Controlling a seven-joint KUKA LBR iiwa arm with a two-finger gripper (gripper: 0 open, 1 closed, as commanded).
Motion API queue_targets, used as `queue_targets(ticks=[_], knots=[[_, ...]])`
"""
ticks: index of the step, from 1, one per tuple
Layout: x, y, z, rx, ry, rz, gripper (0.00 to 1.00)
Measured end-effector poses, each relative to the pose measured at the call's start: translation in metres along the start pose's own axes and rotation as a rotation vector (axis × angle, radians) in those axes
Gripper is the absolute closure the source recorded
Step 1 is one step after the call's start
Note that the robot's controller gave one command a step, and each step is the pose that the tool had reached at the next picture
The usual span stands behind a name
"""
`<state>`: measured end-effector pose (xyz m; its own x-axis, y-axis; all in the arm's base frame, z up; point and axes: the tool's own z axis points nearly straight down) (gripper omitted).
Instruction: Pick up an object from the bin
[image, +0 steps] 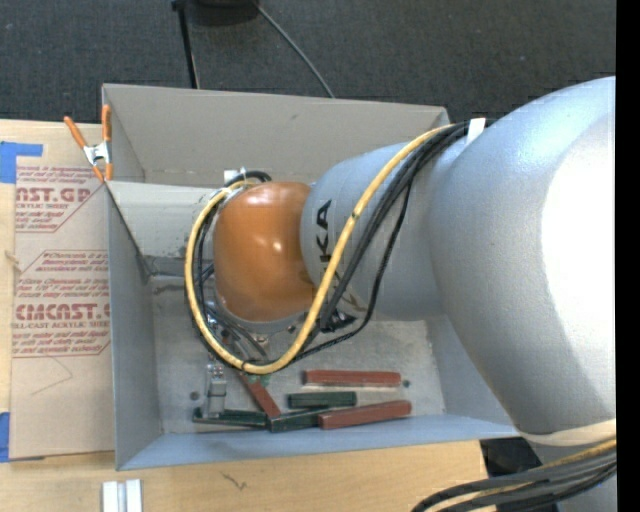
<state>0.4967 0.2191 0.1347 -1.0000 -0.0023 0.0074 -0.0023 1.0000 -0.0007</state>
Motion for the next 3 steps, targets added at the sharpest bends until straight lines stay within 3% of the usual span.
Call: queue_targets(ticks=[1, 2, 3], knots=[[-0.002, -0.001, -0.004, -0.002, -0.007, 0.002, 0.0], [0.001, -0.039, 0.021, -0.002, -0.009, -0.102, 0.0], [-0.007, -0.067, 0.058, -0.001, -0.011, -0.269, 0.0]])
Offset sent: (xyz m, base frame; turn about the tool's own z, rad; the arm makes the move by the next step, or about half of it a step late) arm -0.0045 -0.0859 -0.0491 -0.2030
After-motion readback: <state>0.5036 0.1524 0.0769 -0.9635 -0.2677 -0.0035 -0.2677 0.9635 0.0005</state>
